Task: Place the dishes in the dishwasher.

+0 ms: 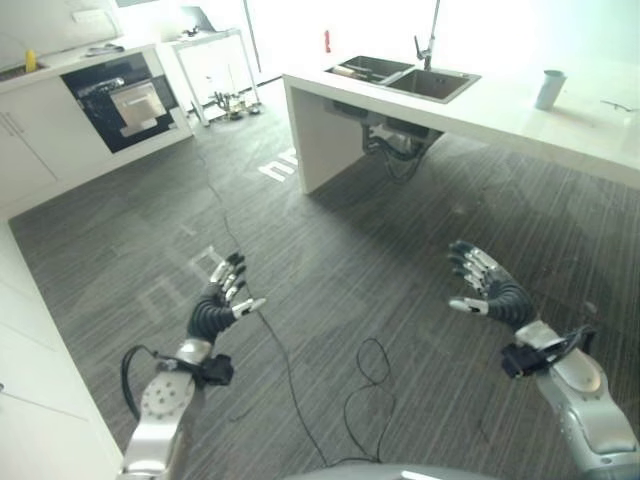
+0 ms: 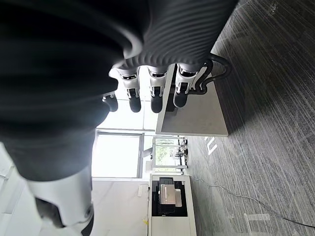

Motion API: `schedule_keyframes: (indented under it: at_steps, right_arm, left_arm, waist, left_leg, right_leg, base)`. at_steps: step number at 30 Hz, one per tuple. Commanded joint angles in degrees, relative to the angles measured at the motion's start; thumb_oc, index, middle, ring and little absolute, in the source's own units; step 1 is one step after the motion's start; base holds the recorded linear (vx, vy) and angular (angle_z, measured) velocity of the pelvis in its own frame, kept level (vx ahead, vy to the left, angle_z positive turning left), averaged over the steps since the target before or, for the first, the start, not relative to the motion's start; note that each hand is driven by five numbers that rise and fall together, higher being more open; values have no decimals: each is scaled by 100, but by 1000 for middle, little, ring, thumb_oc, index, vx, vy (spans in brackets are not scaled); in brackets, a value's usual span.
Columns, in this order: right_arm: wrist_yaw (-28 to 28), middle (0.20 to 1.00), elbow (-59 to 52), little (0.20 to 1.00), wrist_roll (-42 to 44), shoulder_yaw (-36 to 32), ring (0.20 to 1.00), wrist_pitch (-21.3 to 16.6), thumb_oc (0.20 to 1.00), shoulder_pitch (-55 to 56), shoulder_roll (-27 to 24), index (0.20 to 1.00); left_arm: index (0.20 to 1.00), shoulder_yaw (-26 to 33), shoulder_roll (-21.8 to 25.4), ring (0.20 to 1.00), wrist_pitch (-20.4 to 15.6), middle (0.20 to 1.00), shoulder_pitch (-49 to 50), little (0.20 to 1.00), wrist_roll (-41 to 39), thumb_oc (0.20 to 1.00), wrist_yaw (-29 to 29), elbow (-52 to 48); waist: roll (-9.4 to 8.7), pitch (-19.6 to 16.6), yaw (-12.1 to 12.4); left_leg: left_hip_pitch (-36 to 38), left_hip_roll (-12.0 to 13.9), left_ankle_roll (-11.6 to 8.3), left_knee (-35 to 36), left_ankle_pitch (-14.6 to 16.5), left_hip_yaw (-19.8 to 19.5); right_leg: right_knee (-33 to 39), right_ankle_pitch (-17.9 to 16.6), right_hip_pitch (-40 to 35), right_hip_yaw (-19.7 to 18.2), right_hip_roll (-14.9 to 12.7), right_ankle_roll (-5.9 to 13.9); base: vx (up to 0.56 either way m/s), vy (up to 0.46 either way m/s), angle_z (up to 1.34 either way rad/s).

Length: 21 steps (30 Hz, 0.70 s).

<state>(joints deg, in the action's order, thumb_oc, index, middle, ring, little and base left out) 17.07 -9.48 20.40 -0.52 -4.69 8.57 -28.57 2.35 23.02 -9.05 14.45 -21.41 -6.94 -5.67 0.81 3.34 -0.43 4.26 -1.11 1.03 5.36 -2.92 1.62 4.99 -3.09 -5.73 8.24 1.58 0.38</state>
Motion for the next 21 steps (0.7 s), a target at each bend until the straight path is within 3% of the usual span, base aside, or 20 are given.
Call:
schedule_keyframes:
  at_steps: [1,9,10,11,13,15,17,19,20,21]
  right_arm:
    - [29,1000,-157,1000,112,-48,1000,-306,1000,-339,125,1000]
    - [216,1000,-222,1000,-6,-130,1000,-283,1000,-237,74,1000]
    - [199,1000,-223,1000,-4,-145,1000,-271,1000,-223,90,1000]
    - [184,1000,-243,1000,-2,-155,1000,-276,1000,-204,91,1000]
    - [306,1000,-145,1000,85,-151,1000,-423,1000,-196,31,1000]
    - [336,1000,-20,1000,-25,-82,1000,-515,1000,-201,86,1000]
    - [266,1000,-26,1000,-112,-59,1000,-488,1000,-215,108,1000]
    - [278,1000,-43,1000,-64,-60,1000,-449,1000,-251,89,1000]
    - [300,1000,-82,1000,-63,-61,1000,-433,1000,-198,85,1000]
    - [328,1000,-81,1000,-43,-77,1000,-457,1000,-134,63,1000]
  left_arm:
    - [1000,195,293,1000,-436,1000,-325,1000,-271,1000,-15,44]
    - [1000,217,126,1000,-344,1000,-394,1000,-844,1000,64,98]
    - [1000,260,60,1000,-335,1000,-368,1000,-933,1000,168,99]
    - [1000,289,24,1000,-314,1000,-346,1000,-970,1000,214,116]
    - [1000,348,-8,1000,-475,1000,-304,1000,-974,1000,257,135]
    - [1000,370,-33,1000,-534,1000,-242,1000,-1049,1000,271,130]
    - [1000,356,-22,1000,-468,1000,-216,1000,-1088,1000,275,72]
    - [1000,294,5,1000,-431,1000,-270,1000,-1128,1000,321,78]
    - [1000,235,18,1000,-417,1000,-326,1000,-1131,1000,385,93]
    - [1000,196,13,1000,-449,1000,-333,1000,-1145,1000,409,116]
  waist:
    - [-219,-46,35]
    - [-258,5,-47]
    - [-297,54,-17]
    - [-371,151,13]
    - [-571,472,30]
    - [-544,574,33]
    - [-512,605,52]
    - [-386,595,34]
    - [-259,555,20]
    - [-202,540,29]
  left_leg:
    - [300,206,-293,-36,544,-38]
    - [319,336,-383,-36,490,80]
    - [316,364,-434,-62,371,112]
    - [198,375,-490,-476,447,164]
    - [-863,455,-523,-2712,200,259]
    - [-1177,461,-484,-3144,174,377]
    - [-1191,632,-515,-2648,66,673]
    - [-1006,830,-608,-1579,-245,1019]
    - [-963,915,-699,-710,-591,1168]
    - [-958,965,-737,-281,-812,1172]
  right_leg:
    - [1,429,-149,-305,-179,421]
    - [1,444,-115,-389,-75,383]
    - [1,393,-96,-400,-69,351]
    - [1,411,-163,-387,-106,329]
    - [1,349,-215,-394,-181,138]
    - [-4,353,-273,-387,-160,101]
    - [1,440,-373,-282,-145,131]
    - [1,588,-479,-182,-98,180]
    - [1,698,-610,-134,-37,237]
    - [1,771,-712,-153,-5,249]
  base:
    - [0,0,0]
    - [8,-82,2]
    - [26,-191,-1]
    - [-2,-284,-5]
    - [-29,-302,6]
    - [70,-108,17]
    - [163,24,-21]
    - [269,152,-22]
    - [368,242,15]
    - [538,318,23]
